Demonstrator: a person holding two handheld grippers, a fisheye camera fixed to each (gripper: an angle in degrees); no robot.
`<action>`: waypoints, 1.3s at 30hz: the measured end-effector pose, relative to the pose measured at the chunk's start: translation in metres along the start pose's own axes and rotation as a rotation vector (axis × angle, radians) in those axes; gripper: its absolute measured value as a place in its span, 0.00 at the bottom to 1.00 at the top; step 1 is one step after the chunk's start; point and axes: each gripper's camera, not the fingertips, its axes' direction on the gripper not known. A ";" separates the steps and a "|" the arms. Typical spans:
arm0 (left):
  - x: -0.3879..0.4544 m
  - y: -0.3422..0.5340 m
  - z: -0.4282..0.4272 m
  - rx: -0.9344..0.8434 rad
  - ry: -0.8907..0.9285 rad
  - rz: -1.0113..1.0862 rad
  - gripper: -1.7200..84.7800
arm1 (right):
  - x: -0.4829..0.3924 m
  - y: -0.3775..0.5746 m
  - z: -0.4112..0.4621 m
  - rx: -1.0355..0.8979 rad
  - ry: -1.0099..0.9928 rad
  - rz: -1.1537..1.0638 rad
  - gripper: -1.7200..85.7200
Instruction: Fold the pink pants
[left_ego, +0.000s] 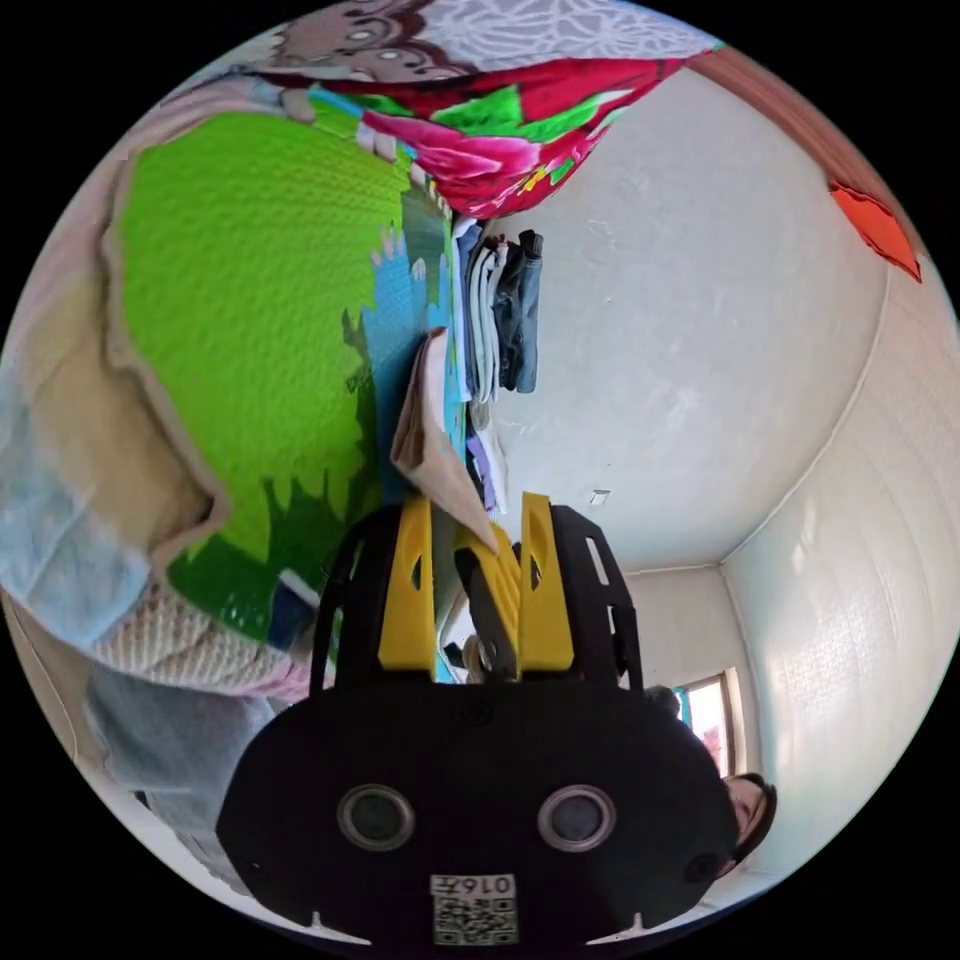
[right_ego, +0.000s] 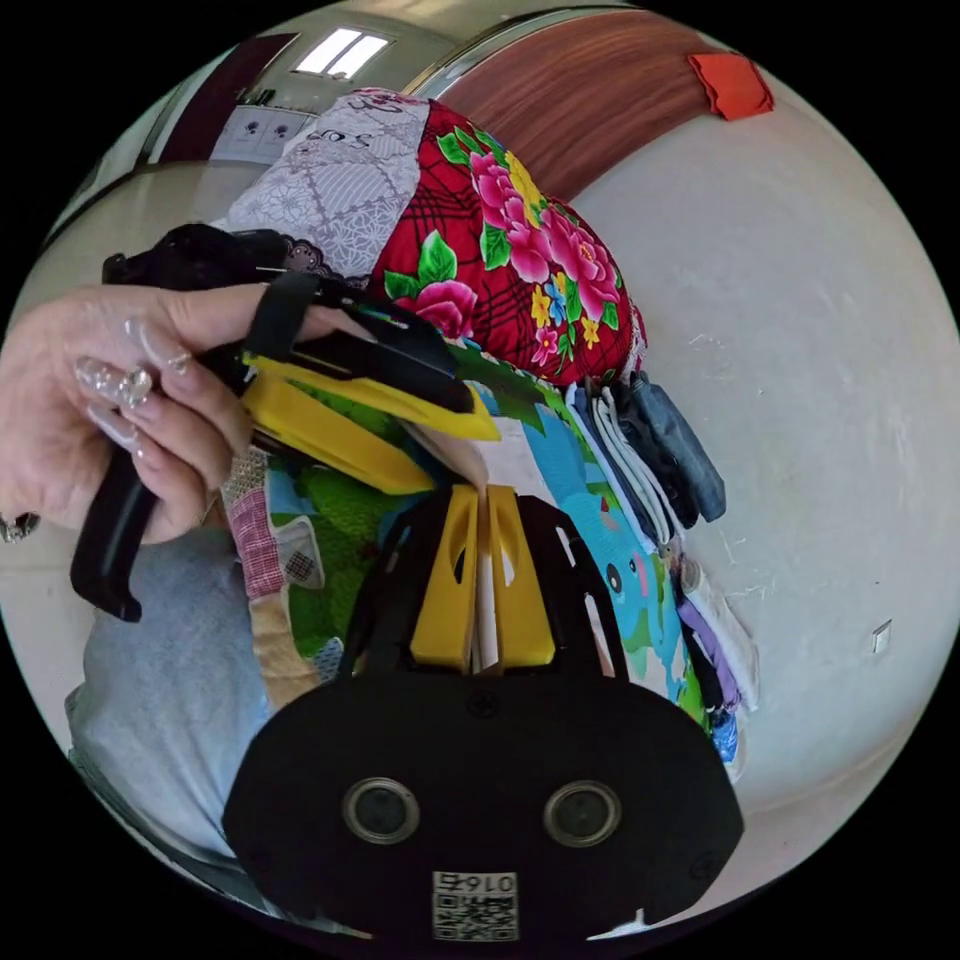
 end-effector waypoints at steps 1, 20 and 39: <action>0.002 -0.003 0.002 0.006 0.000 0.004 0.15 | -0.001 -0.004 -0.002 0.002 0.012 -0.014 0.02; 0.178 -0.012 -0.015 -0.023 -0.191 0.292 0.01 | 0.001 -0.066 -0.017 0.024 0.056 -0.080 0.09; 0.546 0.141 0.075 -0.177 -0.697 0.994 0.01 | 0.246 -0.004 0.007 0.202 -0.702 0.272 0.06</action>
